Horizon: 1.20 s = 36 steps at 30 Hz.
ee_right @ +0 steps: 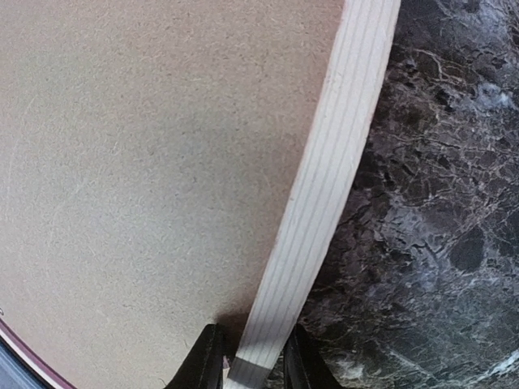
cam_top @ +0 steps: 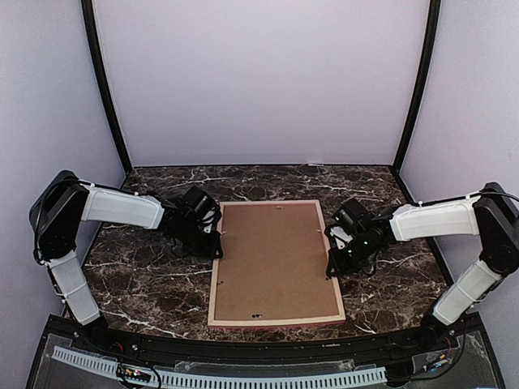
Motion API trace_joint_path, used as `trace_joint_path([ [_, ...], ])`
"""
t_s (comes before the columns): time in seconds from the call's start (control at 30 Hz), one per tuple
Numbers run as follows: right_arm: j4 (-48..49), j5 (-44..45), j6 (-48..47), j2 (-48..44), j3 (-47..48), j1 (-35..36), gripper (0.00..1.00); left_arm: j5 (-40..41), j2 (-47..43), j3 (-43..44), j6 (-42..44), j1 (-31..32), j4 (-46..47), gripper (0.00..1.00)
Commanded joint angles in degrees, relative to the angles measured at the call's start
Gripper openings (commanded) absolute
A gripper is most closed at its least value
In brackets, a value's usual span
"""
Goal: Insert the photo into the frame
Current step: Rotate the photo frame at the center of the board.
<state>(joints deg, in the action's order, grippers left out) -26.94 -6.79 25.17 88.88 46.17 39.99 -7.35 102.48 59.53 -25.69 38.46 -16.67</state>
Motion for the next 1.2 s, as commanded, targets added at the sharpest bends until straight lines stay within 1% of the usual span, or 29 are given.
trace_joint_path([
  [0.0,-2.16,-6.50,-4.84,3.77,-1.83,1.41,0.23,0.73,1.15,-1.52,1.36,0.20,-2.50,0.25],
  [0.27,-1.97,-10.76,-6.34,3.52,-2.13,1.04,0.24,0.89,0.87,-1.93,1.26,0.21,-2.50,0.25],
  [0.43,-1.54,-12.95,-6.73,2.85,-2.14,-0.85,0.31,0.99,0.63,-2.18,1.11,0.21,-2.52,0.25],
  [0.63,-1.07,-10.77,-4.66,1.84,-1.00,-4.72,0.35,0.93,0.53,-2.22,0.91,0.20,-2.29,0.25],
  [0.77,-0.82,-8.86,-4.01,3.44,1.45,-5.14,0.34,1.12,0.13,-2.16,0.70,0.20,-2.33,0.26],
  [0.83,-1.68,-7.02,-4.62,4.91,2.95,-5.16,0.30,1.27,-0.28,-1.99,0.65,0.21,-2.40,0.30],
  [0.9,-2.66,-4.97,-5.64,6.52,4.41,-5.42,0.28,1.35,-0.90,-1.96,0.57,0.21,-2.32,0.37],
  [0.93,-2.88,-4.20,-6.18,7.17,5.02,-5.75,0.26,1.48,-1.15,-1.92,0.56,0.21,-2.27,0.42],
  [0.97,-2.92,-3.83,-6.79,7.82,5.51,-6.24,0.25,1.56,-1.60,-1.84,0.60,0.21,-2.18,0.46],
  [1.0,-2.75,-3.70,-7.51,8.36,5.91,-7.03,0.23,1.86,-1.81,-1.67,0.71,0.21,-2.20,0.54],
  [1.03,-2.81,-3.48,-8.23,9.13,6.32,-7.59,0.21,2.14,-2.19,-1.50,1.01,0.21,-2.36,0.57],
  [1.07,-3.10,-2.99,-9.14,9.83,6.94,-8.05,0.19,2.28,-2.36,-1.10,1.22,0.19,-2.51,0.63],
  [1.17,-4.33,-0.91,-11.17,11.34,9.68,-8.68,0.16,3.57,-3.35,-0.24,2.53,0.09,-3.27,0.71],
])
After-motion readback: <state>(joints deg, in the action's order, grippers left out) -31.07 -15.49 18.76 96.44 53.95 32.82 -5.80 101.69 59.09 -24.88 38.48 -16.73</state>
